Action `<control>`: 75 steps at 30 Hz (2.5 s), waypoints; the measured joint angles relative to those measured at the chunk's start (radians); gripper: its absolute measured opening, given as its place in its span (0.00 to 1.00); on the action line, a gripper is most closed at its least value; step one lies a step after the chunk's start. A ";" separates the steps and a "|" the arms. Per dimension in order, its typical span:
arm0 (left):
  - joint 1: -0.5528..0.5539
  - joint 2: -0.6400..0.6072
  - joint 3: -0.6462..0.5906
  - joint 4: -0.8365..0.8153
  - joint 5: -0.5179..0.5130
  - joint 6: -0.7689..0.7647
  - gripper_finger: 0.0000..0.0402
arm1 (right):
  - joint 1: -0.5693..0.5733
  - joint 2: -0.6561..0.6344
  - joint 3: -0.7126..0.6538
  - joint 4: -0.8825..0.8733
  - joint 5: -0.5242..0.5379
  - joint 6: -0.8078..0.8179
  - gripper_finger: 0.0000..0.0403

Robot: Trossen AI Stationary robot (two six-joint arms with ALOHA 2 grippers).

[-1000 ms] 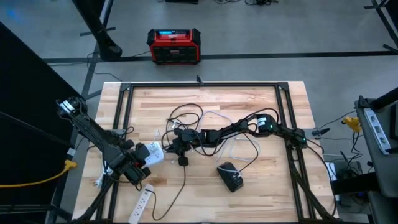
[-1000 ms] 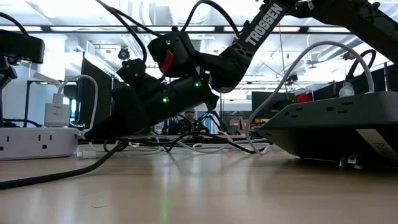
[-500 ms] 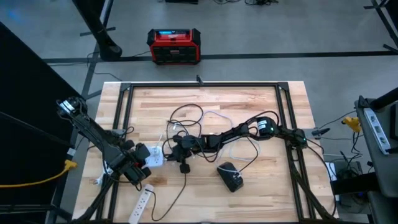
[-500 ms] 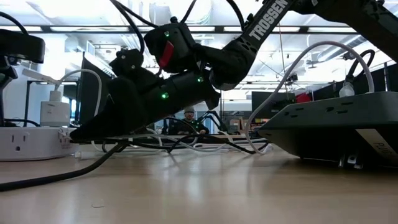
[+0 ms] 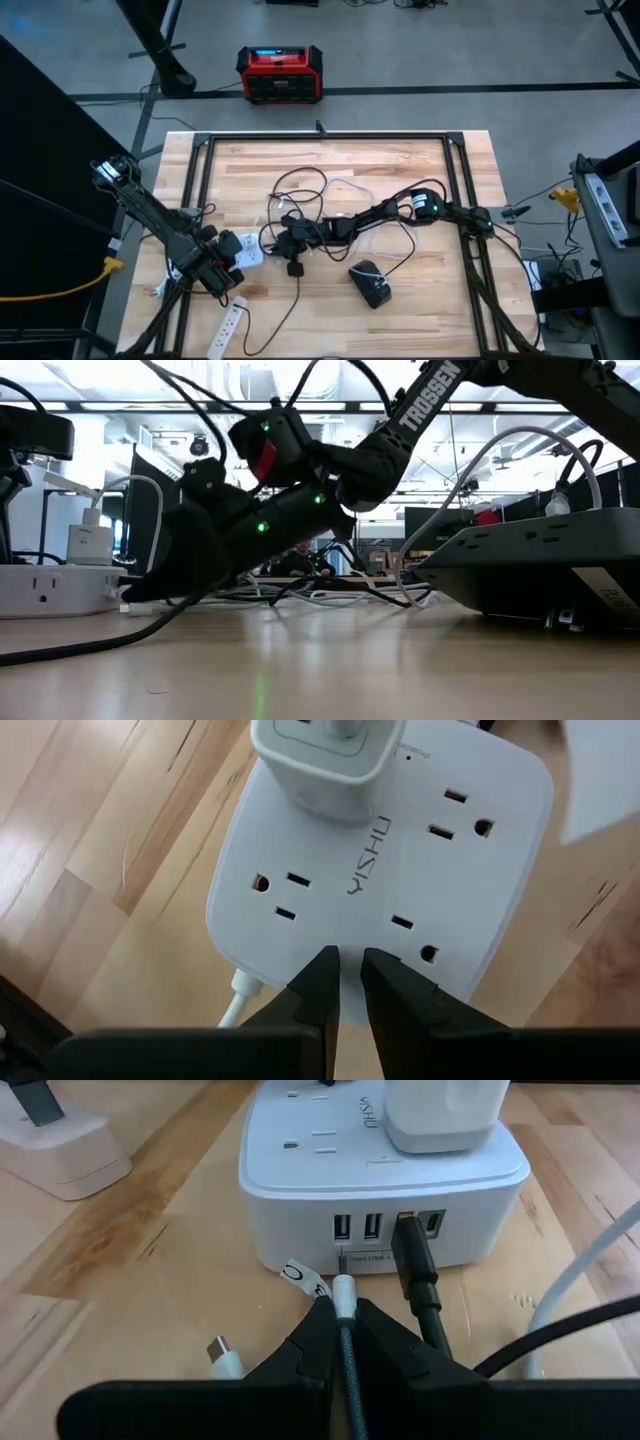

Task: Insert USB
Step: Insert the blue charger cable into the top white outlet extension

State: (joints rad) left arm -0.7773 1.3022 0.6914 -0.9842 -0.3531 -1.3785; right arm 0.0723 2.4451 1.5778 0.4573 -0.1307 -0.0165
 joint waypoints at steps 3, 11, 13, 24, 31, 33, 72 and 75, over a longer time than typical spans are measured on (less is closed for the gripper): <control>0.000 0.000 0.000 -0.002 0.000 0.000 0.10 | 0.000 0.017 0.014 0.004 0.000 0.003 0.04; 0.000 0.000 0.000 0.002 -0.002 0.001 0.10 | 0.000 -0.001 0.015 -0.005 0.001 -0.029 0.04; 0.000 0.000 0.000 0.005 -0.003 0.001 0.10 | 0.002 -0.009 0.015 -0.003 0.000 -0.036 0.04; 0.000 0.000 0.000 0.009 -0.009 0.009 0.10 | 0.002 -0.015 0.016 0.008 -0.001 -0.044 0.04; 0.004 0.011 0.000 0.069 -0.060 0.054 0.10 | 0.002 -0.005 0.016 0.046 -0.030 -0.063 0.04; 0.006 0.023 0.000 0.090 -0.067 0.068 0.10 | 0.002 0.009 0.016 0.058 -0.034 -0.063 0.04; 0.008 0.103 0.002 0.235 -0.151 0.080 0.10 | 0.013 0.001 0.065 -0.031 -0.145 -0.128 0.34; 0.009 0.103 0.002 0.236 -0.151 0.080 0.10 | 0.013 -0.026 0.068 -0.100 -0.147 -0.167 0.41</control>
State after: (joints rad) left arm -0.7682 1.4048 0.6937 -0.7480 -0.5046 -1.2984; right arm 0.0856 2.4188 1.6454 0.3576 -0.2779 -0.1834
